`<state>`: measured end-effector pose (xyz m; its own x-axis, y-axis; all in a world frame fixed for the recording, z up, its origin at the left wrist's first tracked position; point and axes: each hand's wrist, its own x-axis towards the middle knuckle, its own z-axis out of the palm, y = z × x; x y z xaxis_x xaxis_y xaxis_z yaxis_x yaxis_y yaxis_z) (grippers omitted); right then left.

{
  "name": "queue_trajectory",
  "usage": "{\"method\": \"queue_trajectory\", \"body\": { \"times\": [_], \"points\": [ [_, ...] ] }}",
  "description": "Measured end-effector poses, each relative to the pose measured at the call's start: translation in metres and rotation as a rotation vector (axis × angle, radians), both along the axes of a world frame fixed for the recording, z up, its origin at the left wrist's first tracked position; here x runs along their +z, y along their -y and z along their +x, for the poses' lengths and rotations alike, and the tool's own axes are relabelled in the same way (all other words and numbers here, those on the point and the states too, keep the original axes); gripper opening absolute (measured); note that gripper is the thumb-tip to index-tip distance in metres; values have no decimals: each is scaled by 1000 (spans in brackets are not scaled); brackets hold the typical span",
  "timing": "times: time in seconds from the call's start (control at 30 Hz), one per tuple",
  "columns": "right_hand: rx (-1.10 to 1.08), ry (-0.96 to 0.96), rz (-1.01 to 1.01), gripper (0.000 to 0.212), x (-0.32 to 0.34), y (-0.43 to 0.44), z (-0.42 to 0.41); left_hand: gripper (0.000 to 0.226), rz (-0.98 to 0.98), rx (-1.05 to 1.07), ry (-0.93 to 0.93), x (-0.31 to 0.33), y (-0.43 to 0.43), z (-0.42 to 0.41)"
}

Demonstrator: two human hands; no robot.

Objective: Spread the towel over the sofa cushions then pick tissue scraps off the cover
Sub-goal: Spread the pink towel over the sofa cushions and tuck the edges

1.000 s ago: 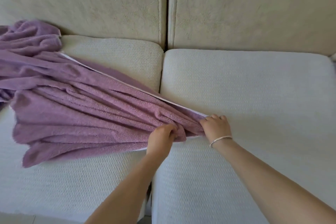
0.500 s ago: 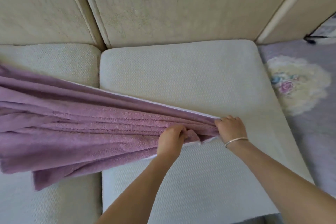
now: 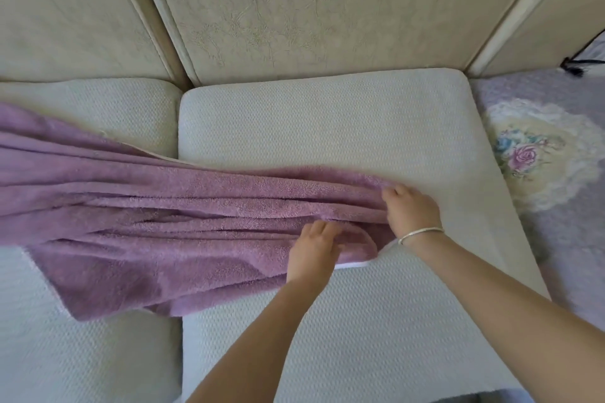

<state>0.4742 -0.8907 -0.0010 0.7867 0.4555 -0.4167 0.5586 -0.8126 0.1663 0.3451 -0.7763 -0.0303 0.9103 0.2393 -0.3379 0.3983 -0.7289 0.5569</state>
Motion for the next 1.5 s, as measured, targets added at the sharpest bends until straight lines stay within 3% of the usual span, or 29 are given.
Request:
{"method": "queue_trajectory", "body": {
  "times": [0.1,0.27,0.47,0.63,0.87,0.97,1.03,1.13,1.33,1.43,1.5],
  "points": [
    [2,-65,52,32,-14,-13,-20,30,136,-66,-69,-8,-16,-21],
    [-47,-204,17,39,-34,-25,-36,35,180,-128,-192,-25,-36,-39],
    [-169,-192,66,35,-51,-29,-47,28,198,-142,-103,-39,-44,-21],
    [-343,-104,240,34,-57,-16,-38,30,196,-140,31,-39,-46,-3],
    [-440,38,318,33,-56,7,17,20,282,-86,134,-27,-27,94],
    [-389,-96,233,36,-58,16,44,21,348,-88,45,-30,-22,136],
    [-269,-177,142,32,-60,24,54,27,347,-167,-134,-34,-21,154],
    [-195,-182,116,28,-61,28,66,27,300,-291,-339,-34,-22,166],
    [-139,-110,181,27,-49,10,104,31,319,-419,-512,-20,-36,194],
    [-109,-65,221,30,-42,1,129,32,296,-349,-513,-9,-45,216],
    [-116,-36,244,32,-35,-2,146,26,312,-242,-395,-1,-50,230]
  ]
}}
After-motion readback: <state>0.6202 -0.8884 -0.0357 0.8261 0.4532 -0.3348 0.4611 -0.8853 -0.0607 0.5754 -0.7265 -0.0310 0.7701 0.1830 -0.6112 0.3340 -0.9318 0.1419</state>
